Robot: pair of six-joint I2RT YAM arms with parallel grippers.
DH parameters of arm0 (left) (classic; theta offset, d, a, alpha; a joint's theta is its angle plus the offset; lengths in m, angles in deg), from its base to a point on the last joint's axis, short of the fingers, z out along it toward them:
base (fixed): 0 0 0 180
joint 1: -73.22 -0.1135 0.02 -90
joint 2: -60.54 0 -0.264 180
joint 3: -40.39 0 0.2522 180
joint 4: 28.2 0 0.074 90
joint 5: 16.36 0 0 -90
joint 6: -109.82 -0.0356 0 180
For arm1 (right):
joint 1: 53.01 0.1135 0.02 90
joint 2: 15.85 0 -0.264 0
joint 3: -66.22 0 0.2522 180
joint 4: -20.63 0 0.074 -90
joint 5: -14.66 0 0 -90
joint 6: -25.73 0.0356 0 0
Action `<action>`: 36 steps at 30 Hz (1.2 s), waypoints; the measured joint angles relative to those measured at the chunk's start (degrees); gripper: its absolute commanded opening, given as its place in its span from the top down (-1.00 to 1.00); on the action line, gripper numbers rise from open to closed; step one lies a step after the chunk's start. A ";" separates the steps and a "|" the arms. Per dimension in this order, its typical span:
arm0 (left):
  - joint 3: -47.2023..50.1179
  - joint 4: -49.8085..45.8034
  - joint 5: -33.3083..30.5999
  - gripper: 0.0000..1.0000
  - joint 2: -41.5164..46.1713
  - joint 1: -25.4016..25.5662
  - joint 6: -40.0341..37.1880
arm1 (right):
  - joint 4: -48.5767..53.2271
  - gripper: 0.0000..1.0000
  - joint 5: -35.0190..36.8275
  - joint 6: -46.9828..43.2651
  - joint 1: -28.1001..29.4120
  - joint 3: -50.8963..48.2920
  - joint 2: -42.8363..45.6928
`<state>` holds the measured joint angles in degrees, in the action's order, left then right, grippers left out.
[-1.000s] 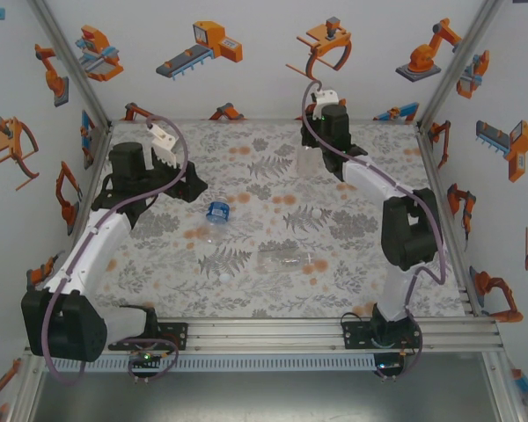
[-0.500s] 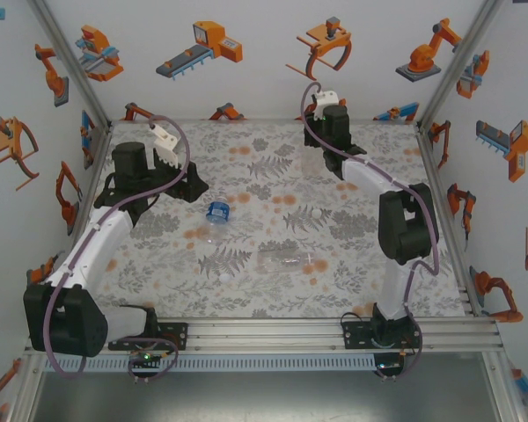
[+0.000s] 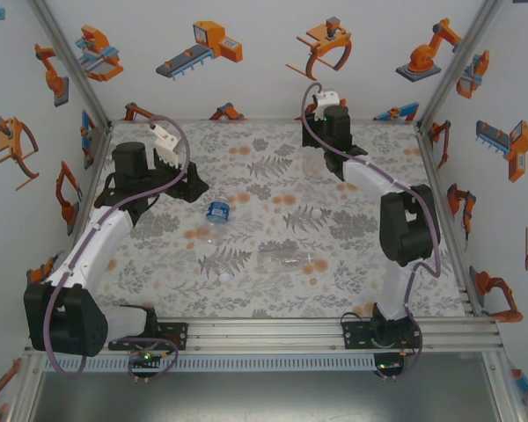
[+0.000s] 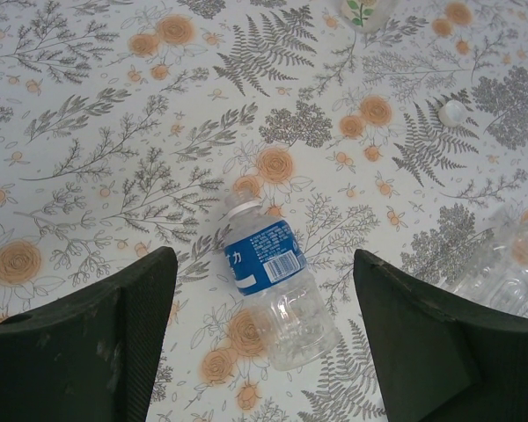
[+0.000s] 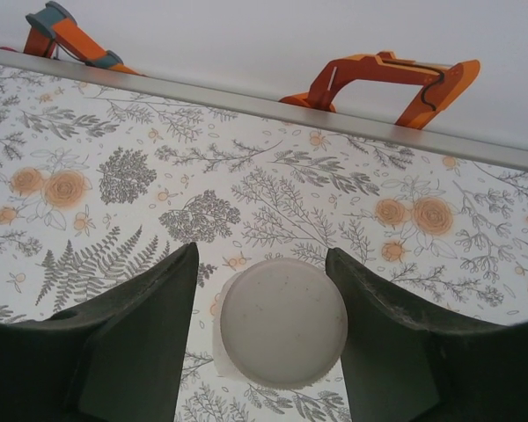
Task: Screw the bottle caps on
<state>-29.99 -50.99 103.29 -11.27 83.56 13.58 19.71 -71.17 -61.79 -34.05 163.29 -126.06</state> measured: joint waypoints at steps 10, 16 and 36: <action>-3.96 -7.17 -6.16 -0.48 -2.25 5.95 -0.79 | 5.51 -0.17 -0.63 -1.03 0.00 0.02 7.93; -5.68 -11.28 -9.75 -0.47 -4.96 7.45 1.79 | 7.63 -0.17 -1.95 -0.09 0.02 -1.64 15.15; -7.02 -21.24 -15.37 -0.40 -23.56 12.87 12.00 | 9.31 -0.18 -4.92 8.66 0.00 -20.74 30.80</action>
<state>-37.01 -72.24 87.93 -34.84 96.44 25.58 29.02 -76.09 -53.13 -34.05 142.55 -95.27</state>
